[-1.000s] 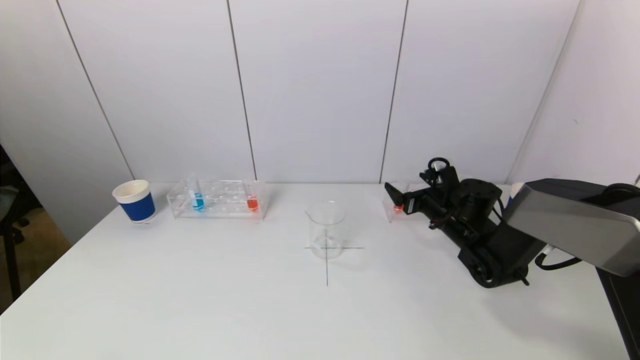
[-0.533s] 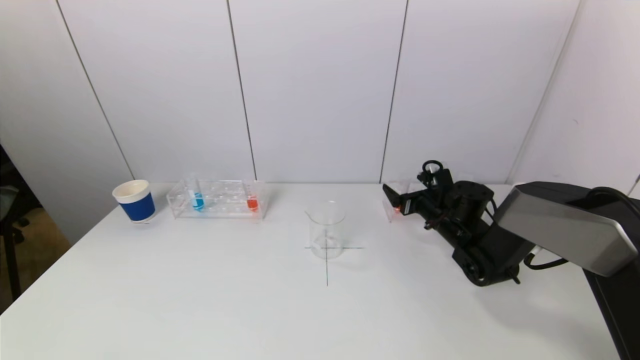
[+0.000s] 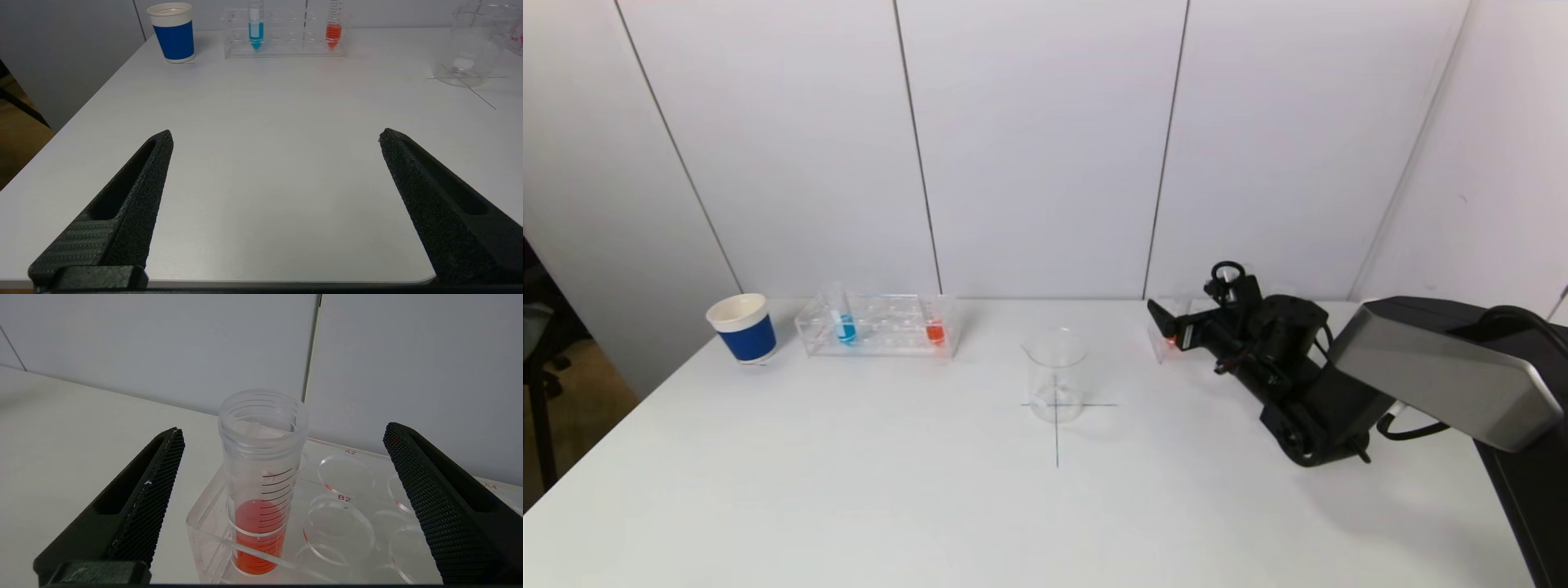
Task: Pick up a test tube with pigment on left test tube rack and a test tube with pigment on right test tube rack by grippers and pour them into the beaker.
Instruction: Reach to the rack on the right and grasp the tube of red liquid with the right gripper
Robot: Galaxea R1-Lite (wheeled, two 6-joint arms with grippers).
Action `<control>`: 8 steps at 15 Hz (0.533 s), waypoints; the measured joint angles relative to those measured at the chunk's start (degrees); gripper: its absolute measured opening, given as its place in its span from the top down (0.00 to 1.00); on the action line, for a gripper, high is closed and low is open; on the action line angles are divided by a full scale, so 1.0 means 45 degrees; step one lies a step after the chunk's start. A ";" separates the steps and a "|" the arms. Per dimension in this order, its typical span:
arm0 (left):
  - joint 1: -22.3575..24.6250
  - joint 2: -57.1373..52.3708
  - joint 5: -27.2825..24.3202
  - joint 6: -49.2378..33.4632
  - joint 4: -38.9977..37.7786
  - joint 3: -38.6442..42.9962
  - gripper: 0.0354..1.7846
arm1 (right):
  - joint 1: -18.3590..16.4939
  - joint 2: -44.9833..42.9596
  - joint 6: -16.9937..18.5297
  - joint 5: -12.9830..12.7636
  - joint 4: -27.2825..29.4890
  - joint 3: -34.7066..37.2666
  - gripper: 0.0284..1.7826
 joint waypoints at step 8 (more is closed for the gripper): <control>0.0000 0.0000 0.0000 0.0000 0.0000 0.0000 0.01 | 0.0000 -0.0312 -0.0008 0.0005 -0.0144 0.0333 0.01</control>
